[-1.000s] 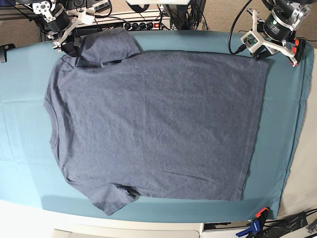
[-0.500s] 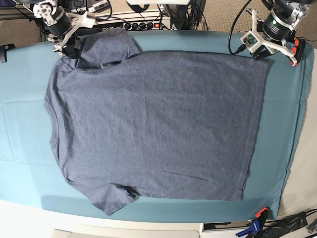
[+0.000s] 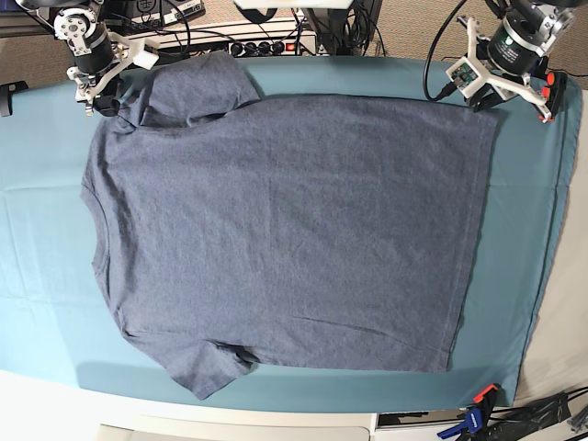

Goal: Fold the T-shirt properly
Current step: 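Adjust the right gripper's grip on the shoulder corner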

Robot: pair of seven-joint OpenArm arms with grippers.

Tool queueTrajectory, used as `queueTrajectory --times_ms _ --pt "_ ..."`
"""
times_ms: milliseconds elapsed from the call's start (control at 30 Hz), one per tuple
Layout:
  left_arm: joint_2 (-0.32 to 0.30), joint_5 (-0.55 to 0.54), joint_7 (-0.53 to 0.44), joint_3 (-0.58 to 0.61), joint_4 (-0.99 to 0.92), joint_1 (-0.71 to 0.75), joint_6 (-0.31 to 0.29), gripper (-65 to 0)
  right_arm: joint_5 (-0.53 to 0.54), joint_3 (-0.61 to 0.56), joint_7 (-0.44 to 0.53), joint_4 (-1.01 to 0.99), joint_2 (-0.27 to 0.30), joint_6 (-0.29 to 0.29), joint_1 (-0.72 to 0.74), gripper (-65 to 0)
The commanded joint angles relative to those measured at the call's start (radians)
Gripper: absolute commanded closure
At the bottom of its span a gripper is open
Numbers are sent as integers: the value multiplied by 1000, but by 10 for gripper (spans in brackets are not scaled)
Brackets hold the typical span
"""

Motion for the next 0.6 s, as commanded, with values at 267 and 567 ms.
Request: queueTrajectory --times_ms 267,567 --pt "-8 3 -14 -4 16 8 11 -98 28 -12 77 -6 -10 97 -9 -272" --pt "-2 3 -6 -4 16 6 11 -98 -14 -241 39 -6 -37 90 105 -272"
